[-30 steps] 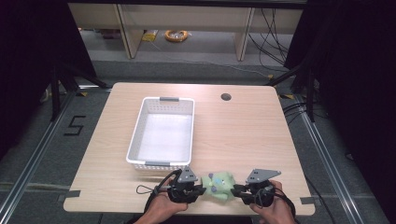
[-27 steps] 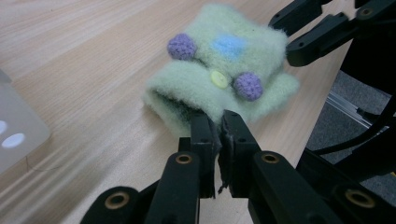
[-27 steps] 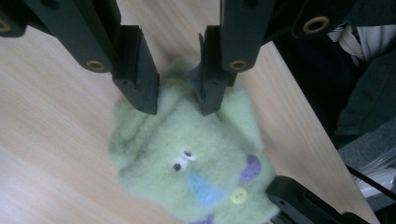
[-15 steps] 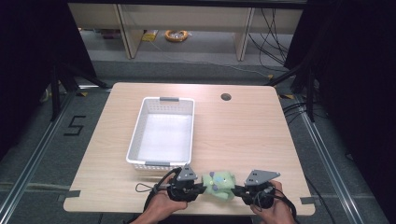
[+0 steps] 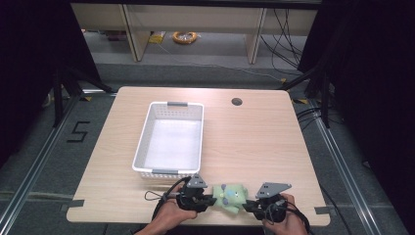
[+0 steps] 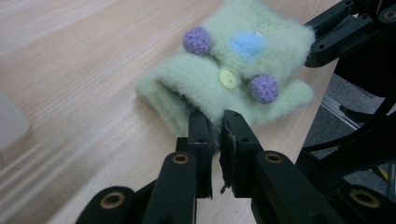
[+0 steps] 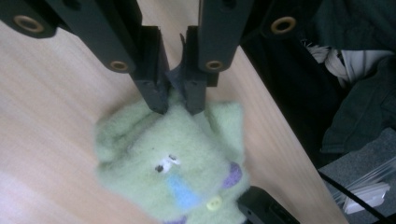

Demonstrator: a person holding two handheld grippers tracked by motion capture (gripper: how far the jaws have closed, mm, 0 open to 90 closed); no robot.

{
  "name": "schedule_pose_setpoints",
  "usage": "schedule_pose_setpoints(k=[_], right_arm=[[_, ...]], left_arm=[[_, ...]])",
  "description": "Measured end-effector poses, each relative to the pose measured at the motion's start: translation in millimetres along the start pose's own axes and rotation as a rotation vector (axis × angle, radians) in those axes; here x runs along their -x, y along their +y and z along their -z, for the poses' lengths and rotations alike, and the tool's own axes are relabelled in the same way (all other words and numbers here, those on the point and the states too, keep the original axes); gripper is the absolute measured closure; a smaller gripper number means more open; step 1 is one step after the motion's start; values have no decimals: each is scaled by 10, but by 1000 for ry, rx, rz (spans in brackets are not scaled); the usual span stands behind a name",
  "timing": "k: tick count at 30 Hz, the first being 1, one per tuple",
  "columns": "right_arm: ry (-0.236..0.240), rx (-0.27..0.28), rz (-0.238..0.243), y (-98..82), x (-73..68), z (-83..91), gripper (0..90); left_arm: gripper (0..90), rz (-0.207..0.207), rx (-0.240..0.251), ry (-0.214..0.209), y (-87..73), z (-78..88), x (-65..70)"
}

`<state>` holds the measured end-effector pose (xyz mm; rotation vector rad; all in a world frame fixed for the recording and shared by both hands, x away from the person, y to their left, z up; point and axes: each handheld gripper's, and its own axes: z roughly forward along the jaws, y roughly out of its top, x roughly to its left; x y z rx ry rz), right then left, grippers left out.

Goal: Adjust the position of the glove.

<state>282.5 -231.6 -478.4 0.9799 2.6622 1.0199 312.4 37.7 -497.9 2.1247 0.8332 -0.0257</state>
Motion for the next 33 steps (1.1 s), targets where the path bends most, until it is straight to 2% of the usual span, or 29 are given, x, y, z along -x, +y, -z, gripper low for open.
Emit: schedule_pose_setpoints(k=[1,2,3,5,6,7,8,9,10,11,13,16,17,18,20,21,22,23,24,25,26,27,28,30,31,32,33], right_arm=[[3,-19,-23,-3,-6,4,783],[11,-18,-11,-11,11,4,736],[13,-7,-41,-13,7,7,688],[14,3,-50,-12,20,21,660],[9,61,-75,5,58,96,575],[5,53,-93,20,74,152,563],[-10,94,-99,29,112,198,542],[-10,94,-99,29,112,198,542],[-11,137,-183,44,147,250,521],[-25,141,-166,47,190,256,508],[-29,137,-210,52,207,229,487],[16,119,-276,62,253,114,487],[6,117,-259,65,294,86,479],[22,119,-305,77,276,62,474],[33,122,-292,104,301,23,471],[32,111,-313,121,274,23,471],[27,123,-280,130,296,5,471],[30,104,-307,156,264,-10,475],[38,105,-270,165,292,-46,482],[38,105,-270,165,292,-46,482],[1,82,-264,181,288,-119,490],[1,82,-264,181,288,-119,490],[2,41,-268,177,297,-168,491],[4,20,-275,156,305,-198,491],[11,46,-283,138,313,-228,492],[14,28,-293,132,323,-219,492],[23,2,-289,130,346,-201,492]], left_arm=[[770,15,-1,3,-2,5,-13],[718,24,-1,5,-2,13,-22],[681,39,2,0,2,26,-33],[612,49,8,3,12,56,-51],[585,70,29,2,32,103,-74],[572,77,35,3,51,138,-92],[550,89,48,7,60,147,-93],[533,89,48,7,60,147,-93],[516,101,51,13,86,163,-103],[511,112,59,15,93,153,-99],[497,122,60,15,98,146,-96],[482,140,54,33,111,92,-80],[475,149,42,26,123,63,-93],[469,156,47,34,124,38,-98],[460,172,28,36,134,4,-106],[460,173,22,19,135,-10,-119],[459,177,10,22,136,-28,-120],[459,179,10,33,136,-46,-120],[459,191,14,27,131,-59,-121],[459,191,14,27,131,-59,-121],[457,193,-9,19,130,-69,-147],[457,193,-9,19,130,-69,-147],[457,194,-9,19,117,-88,-160],[462,205,-25,28,102,-102,-147],[462,199,-25,10,90,-118,-158],[464,211,-21,2,85,-131,-152],[468,203,-32,-8,82,-139,-162]])
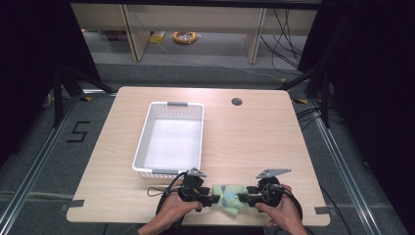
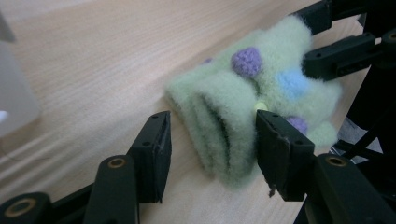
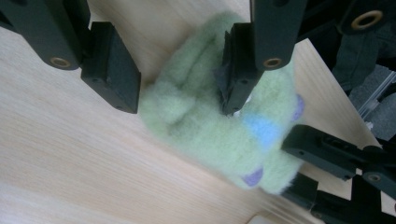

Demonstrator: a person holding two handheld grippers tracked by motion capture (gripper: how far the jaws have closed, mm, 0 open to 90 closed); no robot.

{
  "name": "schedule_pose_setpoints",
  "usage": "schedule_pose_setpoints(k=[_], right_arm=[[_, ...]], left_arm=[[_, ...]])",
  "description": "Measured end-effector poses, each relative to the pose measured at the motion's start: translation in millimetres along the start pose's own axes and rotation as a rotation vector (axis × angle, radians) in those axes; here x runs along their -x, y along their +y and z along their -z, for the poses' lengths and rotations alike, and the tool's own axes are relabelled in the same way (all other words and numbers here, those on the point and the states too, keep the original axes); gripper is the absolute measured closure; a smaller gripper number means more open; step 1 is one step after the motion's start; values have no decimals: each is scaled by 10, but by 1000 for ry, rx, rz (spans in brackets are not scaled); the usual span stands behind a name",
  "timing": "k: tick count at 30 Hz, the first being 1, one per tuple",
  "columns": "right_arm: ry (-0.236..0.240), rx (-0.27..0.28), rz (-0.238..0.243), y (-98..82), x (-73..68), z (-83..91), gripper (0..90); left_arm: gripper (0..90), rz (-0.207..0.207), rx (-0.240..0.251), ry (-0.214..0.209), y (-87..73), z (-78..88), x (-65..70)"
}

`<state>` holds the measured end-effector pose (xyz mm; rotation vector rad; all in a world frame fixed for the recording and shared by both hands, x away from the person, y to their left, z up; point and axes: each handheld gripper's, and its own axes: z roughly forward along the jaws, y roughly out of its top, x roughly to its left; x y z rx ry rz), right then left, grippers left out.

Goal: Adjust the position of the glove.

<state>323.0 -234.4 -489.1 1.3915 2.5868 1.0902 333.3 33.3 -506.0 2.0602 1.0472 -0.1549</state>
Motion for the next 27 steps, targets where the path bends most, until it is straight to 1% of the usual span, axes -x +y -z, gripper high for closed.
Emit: schedule_pose_setpoints(k=[1,2,3,4,5,6,7,8,9,10,11,12,14,15,17,18,19,20,22,24,25,26,27], right_arm=[[-4,1,-8,-8,22,-1,493],[2,11,-11,-18,40,-15,496],[10,1,-14,-22,50,-9,502],[24,-4,-25,-29,60,-18,509],[24,7,-17,-37,57,-23,513],[24,7,-17,-37,57,-23,513],[42,18,-19,-47,65,-38,523],[48,17,-23,-51,75,-44,526],[55,18,-23,-53,82,-42,526],[43,27,-34,-61,83,-44,530],[66,19,-31,-62,97,-44,535],[71,27,-33,-67,101,-50,537],[77,30,-34,-70,104,-55,541],[77,30,-34,-70,104,-55,541],[94,27,-55,-72,112,-67,547],[106,21,-89,-74,94,-68,549],[95,22,-60,-69,127,-67,560],[114,25,-60,-70,140,-77,566],[109,22,-66,-71,136,-71,578],[135,24,-72,-72,149,-83,612],[142,28,-74,-74,153,-90,626],[148,28,-77,-76,159,-90,640],[172,25,-113,-82,143,-92,653]], left_arm=[[473,7,2,0,-5,-14,8],[478,4,1,9,-7,-19,14],[488,-3,-13,7,-5,-18,20],[499,-6,-4,-12,-6,-30,20],[508,-2,0,8,-3,-33,43],[520,-2,0,8,-3,-33,43],[529,-17,-8,-11,0,-42,39],[531,-15,1,-6,-6,-52,47],[534,-16,-15,-27,-9,-59,38],[540,-17,-10,-31,-12,-67,36],[543,-17,-10,-31,-12,-67,36],[545,-22,-22,-15,-7,-56,42],[548,-14,-10,-30,-14,-66,34],[550,-14,-10,-30,-14,-66,34],[558,-13,-16,-29,-12,-63,31],[564,-10,-15,-29,-15,-63,29],[574,-4,-7,-31,-22,-68,32],[585,-1,-7,-31,-27,-68,36],[615,1,-7,-35,-31,-68,41],[642,-2,13,-45,-38,-75,35],[655,-4,26,-56,-45,-83,36],[665,-5,31,-47,-49,-80,52],[678,-18,30,-49,-49,-78,55]])
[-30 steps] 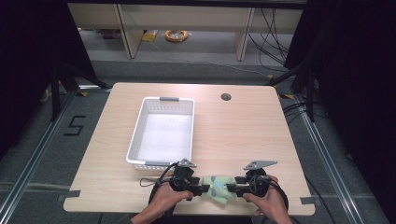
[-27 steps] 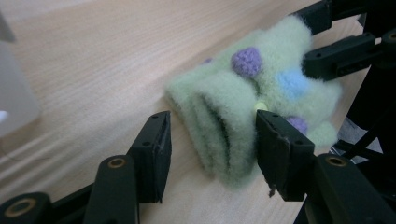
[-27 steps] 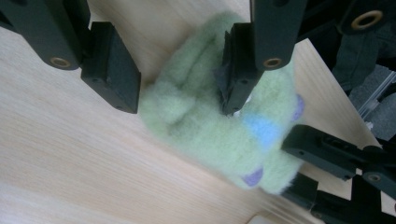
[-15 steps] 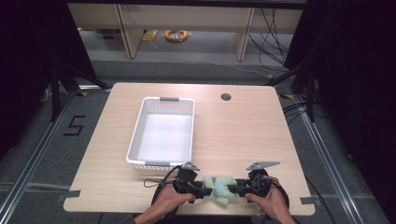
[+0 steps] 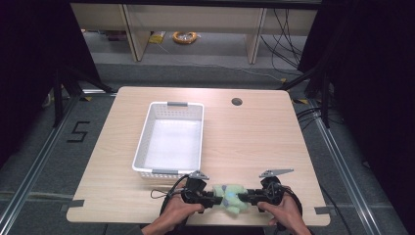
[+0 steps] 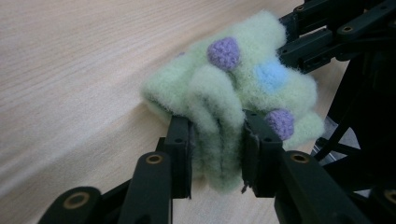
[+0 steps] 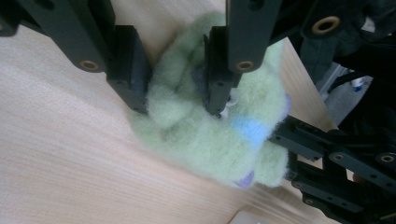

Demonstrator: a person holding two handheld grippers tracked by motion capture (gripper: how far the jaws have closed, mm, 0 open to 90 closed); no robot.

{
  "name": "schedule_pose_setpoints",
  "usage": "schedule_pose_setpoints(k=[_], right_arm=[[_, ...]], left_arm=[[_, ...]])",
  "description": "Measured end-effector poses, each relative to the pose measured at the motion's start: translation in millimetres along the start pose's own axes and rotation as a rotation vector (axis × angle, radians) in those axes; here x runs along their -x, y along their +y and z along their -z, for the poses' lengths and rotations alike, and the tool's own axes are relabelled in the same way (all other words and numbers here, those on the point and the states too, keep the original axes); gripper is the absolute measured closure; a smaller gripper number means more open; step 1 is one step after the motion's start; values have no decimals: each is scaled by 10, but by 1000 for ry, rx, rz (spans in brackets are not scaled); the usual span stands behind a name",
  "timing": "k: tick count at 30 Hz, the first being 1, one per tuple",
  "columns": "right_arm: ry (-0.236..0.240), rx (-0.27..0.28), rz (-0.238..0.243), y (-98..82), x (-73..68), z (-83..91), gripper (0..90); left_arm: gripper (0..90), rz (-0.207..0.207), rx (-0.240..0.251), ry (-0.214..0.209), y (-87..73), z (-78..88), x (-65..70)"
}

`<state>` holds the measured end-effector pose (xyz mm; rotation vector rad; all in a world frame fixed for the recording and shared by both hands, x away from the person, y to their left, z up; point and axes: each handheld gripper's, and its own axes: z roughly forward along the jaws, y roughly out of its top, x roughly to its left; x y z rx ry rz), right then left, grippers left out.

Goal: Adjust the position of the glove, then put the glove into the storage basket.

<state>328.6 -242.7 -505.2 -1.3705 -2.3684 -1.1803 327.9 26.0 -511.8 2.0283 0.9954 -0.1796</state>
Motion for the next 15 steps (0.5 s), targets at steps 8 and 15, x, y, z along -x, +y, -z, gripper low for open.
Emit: schedule_pose_setpoints(k=[8,15], right_arm=[[-4,27,61,2,-1,0,748],[-10,52,106,16,-64,46,769]], left_arm=[[714,-22,2,20,-4,23,33],[723,-27,8,-9,-7,78,36]])
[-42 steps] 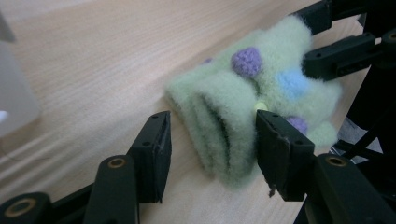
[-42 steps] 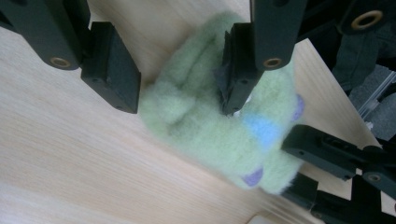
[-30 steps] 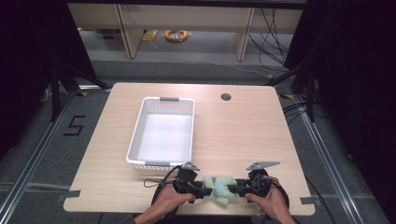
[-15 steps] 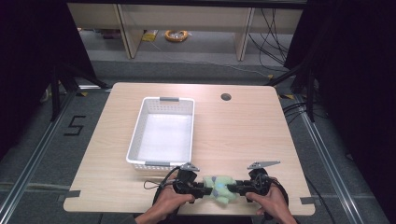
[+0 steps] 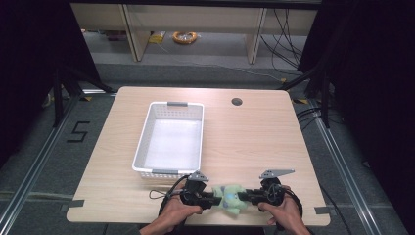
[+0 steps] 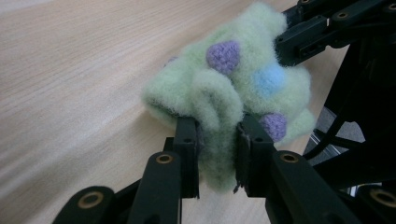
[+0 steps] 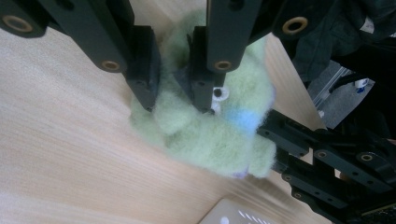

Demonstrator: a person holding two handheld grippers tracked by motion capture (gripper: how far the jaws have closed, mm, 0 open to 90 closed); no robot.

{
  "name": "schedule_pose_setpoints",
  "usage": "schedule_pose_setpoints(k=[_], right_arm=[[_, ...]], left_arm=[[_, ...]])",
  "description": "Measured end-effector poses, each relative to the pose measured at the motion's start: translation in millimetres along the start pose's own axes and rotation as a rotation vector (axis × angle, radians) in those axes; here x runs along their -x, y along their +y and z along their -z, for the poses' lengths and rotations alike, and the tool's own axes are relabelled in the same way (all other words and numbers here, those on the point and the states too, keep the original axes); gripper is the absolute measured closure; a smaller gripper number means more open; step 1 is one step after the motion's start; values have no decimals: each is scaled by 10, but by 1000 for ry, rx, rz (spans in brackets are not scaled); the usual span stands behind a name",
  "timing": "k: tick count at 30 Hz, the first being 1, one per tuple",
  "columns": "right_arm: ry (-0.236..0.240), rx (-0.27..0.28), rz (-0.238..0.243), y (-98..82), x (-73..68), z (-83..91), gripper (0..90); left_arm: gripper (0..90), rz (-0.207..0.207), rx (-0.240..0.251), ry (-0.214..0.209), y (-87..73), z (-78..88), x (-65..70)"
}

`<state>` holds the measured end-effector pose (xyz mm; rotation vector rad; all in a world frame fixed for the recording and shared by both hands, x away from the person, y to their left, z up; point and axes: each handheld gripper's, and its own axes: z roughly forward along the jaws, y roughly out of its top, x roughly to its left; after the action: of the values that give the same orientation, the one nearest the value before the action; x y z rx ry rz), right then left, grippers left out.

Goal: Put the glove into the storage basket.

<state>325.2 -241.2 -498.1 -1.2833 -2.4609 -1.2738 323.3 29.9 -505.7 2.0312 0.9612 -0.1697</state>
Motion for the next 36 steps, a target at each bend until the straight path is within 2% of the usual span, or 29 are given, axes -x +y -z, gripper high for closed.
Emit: schedule_pose_setpoints(k=[4,5,6,8,9,11,12,13,14,15,16,17,18,19,20,21,22,23,24,26,27,29,30,31,32,33,34,36], right_arm=[[8,7,14,17,-49,34,772],[2,2,-14,20,-90,44,773],[6,14,26,27,-76,49,773],[10,22,28,35,-98,67,774],[13,24,7,43,-133,80,774],[5,43,46,62,-142,103,774],[7,31,6,68,-197,128,774],[-6,41,49,83,-186,143,774],[1,47,31,86,-210,148,775],[10,52,41,99,-222,170,775],[6,48,32,114,-239,192,775],[11,65,57,125,-225,192,775],[13,54,22,130,-264,211,775],[10,53,36,148,-273,224,775],[7,74,79,159,-259,222,775],[19,66,40,176,-301,234,775],[21,71,55,195,-306,238,775],[20,68,53,217,-318,242,775],[23,83,82,235,-307,236,775],[31,79,71,282,-350,230,775],[21,80,90,306,-352,228,775],[30,81,97,353,-365,215,775],[40,78,80,376,-392,212,775],[40,95,107,406,-395,198,775],[40,90,108,428,-410,203,775],[48,95,104,452,-435,193,775],[36,97,125,487,-452,185,775],[34,92,124,510,-470,184,775]], left_arm=[[724,-22,-4,-11,6,69,18],[723,-29,4,-9,8,83,21],[723,-29,3,-14,9,99,27],[723,-33,11,-17,8,126,40],[723,-35,13,-18,8,137,48],[723,-42,23,-19,17,178,68],[723,-44,29,-21,25,198,78],[723,-46,33,-19,31,214,85],[723,-47,39,-21,40,231,97],[723,-50,44,-18,48,259,113],[723,-64,46,-16,59,280,124],[722,-64,47,-23,66,295,130],[722,-70,51,-25,80,324,132],[722,-64,57,-26,86,339,138],[721,-64,57,-26,86,339,138],[721,-64,64,-30,105,388,133],[721,-64,64,-30,105,388,133],[721,-71,74,-28,119,428,128],[720,-70,73,-29,128,461,124],[720,-81,77,-20,143,506,117],[720,-81,77,-20,143,506,117],[720,-83,78,-17,164,560,102],[720,-84,86,-11,189,623,87],[720,-89,83,-6,200,648,82],[719,-94,86,7,214,680,79],[719,-94,86,7,214,680,79],[719,-98,84,8,248,745,60],[719,-102,87,14,267,774,55]])
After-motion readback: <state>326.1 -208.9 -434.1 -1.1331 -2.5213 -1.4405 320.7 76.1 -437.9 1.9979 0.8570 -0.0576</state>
